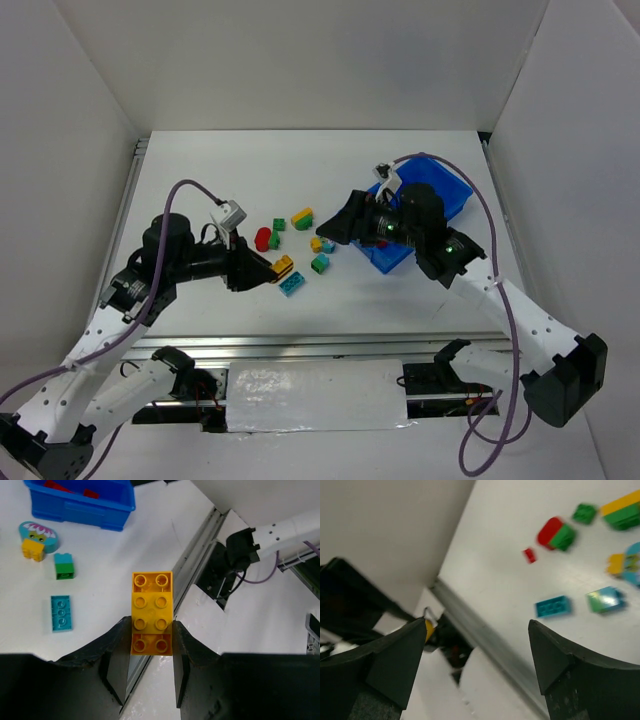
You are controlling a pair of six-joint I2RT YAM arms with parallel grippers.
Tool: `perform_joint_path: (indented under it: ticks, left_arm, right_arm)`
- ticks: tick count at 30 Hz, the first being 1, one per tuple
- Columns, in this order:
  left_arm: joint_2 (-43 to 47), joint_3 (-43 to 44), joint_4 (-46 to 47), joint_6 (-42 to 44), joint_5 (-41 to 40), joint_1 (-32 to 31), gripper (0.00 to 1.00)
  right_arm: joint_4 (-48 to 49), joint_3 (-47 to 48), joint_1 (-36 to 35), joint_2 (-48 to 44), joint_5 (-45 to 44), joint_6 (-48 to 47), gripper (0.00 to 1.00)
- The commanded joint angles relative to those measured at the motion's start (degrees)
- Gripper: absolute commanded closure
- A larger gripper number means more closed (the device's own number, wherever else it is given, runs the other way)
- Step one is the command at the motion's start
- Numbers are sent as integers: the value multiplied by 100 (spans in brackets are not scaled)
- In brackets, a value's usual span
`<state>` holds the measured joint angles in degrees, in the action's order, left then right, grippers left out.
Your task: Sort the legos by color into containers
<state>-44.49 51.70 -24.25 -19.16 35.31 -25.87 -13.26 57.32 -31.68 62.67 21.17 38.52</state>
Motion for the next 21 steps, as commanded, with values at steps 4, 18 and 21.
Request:
perform_joint_path:
  ticks: [4,18,21]
  left_arm:
    - [239,86,439,360,714,3,100]
    - [801,-55,316,703,538,-6,100]
    - [845,-73,316,720,609,-6,100]
  right_arm:
    - [728,-397,-1049,-370,-95,1851,9]
    - [1308,183,-2457,342,-675,2713,20]
    - [1473,201,-2466,447,-702,2810,26]
